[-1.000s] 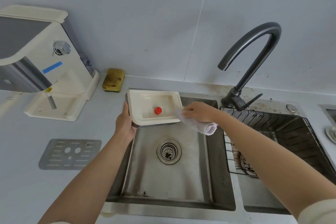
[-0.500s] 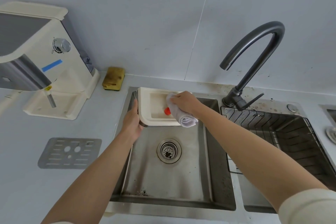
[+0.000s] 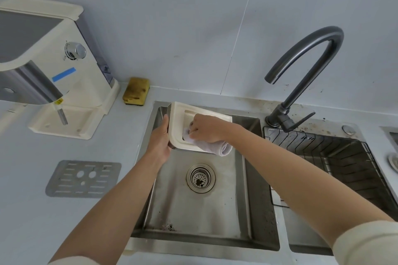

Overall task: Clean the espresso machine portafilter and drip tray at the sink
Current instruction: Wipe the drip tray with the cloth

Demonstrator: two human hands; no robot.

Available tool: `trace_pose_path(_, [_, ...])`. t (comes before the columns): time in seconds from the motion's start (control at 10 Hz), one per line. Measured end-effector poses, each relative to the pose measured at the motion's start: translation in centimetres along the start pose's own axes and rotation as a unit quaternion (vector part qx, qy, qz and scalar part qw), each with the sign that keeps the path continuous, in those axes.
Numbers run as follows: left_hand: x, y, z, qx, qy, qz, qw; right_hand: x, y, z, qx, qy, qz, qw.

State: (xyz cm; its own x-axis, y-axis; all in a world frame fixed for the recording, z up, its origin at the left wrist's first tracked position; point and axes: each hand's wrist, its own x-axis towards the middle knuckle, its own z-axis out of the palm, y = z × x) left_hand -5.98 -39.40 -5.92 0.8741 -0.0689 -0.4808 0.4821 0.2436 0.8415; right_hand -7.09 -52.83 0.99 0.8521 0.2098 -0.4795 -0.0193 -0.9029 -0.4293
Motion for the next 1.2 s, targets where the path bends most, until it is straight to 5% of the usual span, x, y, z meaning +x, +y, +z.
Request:
trace_pose_path(0.5, [-0.6, -0.9, 0.4, -0.024, -0.02, -0.025, 0.999, 0.1, 3.3, -1.8, -0.085, 0.022, -0.009, 0.996])
trace_pose_path(0.8, [-0.2, -0.9, 0.1, -0.048, 0.005, -0.034, 0.998, 0.3, 5.9, -1.3, -0.144, 0.021, 0.099, 0.984])
trace_pose_path(1.1, [-0.1, -0.7, 0.9, -0.052, 0.065, -0.055, 0.995, -1.2, 6.2, -0.9, -0.049, -0.064, 0.067, 0.995])
trace_pose_path(1.2, [0.0, -0.2, 0.9, -0.105, 0.092, -0.073, 0.987, -1.5, 6.5, -1.4, 0.017, 0.001, 0.038, 0.999])
